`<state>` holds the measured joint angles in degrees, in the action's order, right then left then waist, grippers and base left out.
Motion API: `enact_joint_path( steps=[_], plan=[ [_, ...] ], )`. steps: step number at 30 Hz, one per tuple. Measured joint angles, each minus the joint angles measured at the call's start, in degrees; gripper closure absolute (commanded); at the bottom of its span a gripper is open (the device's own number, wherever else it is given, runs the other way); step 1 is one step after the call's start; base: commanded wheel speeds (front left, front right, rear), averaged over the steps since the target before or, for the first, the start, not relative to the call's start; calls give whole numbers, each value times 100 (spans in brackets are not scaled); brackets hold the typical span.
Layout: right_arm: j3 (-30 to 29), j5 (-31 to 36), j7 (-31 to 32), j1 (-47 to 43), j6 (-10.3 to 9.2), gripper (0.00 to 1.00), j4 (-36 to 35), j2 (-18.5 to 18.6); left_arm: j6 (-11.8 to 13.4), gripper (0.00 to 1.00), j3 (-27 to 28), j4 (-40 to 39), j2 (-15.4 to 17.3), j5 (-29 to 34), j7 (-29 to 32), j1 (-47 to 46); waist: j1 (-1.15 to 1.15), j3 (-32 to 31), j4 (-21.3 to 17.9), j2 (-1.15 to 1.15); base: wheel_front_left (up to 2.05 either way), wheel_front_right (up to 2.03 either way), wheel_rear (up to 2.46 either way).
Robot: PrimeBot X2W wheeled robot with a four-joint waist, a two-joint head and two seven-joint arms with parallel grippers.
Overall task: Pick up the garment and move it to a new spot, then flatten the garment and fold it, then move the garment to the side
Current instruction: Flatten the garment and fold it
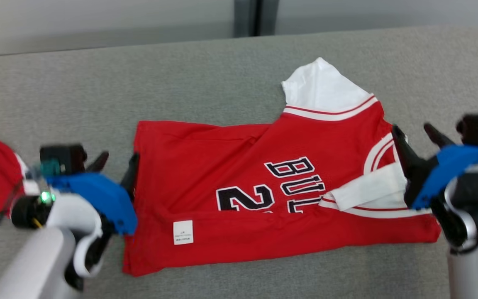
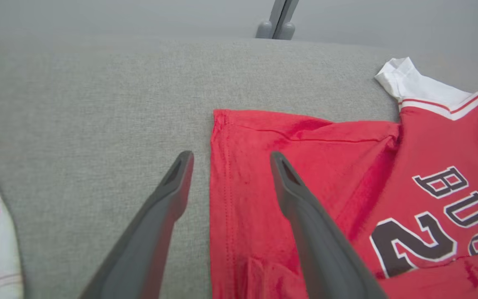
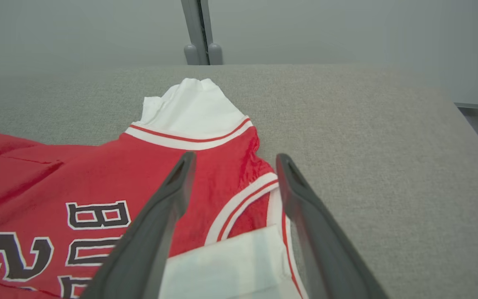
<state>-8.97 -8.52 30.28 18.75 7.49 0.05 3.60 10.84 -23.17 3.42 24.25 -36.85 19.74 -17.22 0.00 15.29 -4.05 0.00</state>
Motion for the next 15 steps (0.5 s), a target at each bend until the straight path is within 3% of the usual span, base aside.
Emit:
enact_joint_path(
  steps=[3,6,9,15],
  plan=[
    [438,78,153,644,-1,0,287,215,-497,0,-23,396,155,-234,516,-739,0,152,-139,0,0,0,0],
    [847,14,230,1193,-1,0,700,265,-837,0,29,857,344,-593,1149,-1294,0,299,-280,0,0,0,0],
    [1184,-102,215,1662,0,0,1080,257,-942,0,-2,1200,615,-638,1766,-1724,0,448,-448,0,0,0,0],
    [1466,-231,-119,2347,0,0,1752,121,-1013,0,38,1475,759,-953,2519,-2200,1,769,-729,0,0,0,0]
  ],
)
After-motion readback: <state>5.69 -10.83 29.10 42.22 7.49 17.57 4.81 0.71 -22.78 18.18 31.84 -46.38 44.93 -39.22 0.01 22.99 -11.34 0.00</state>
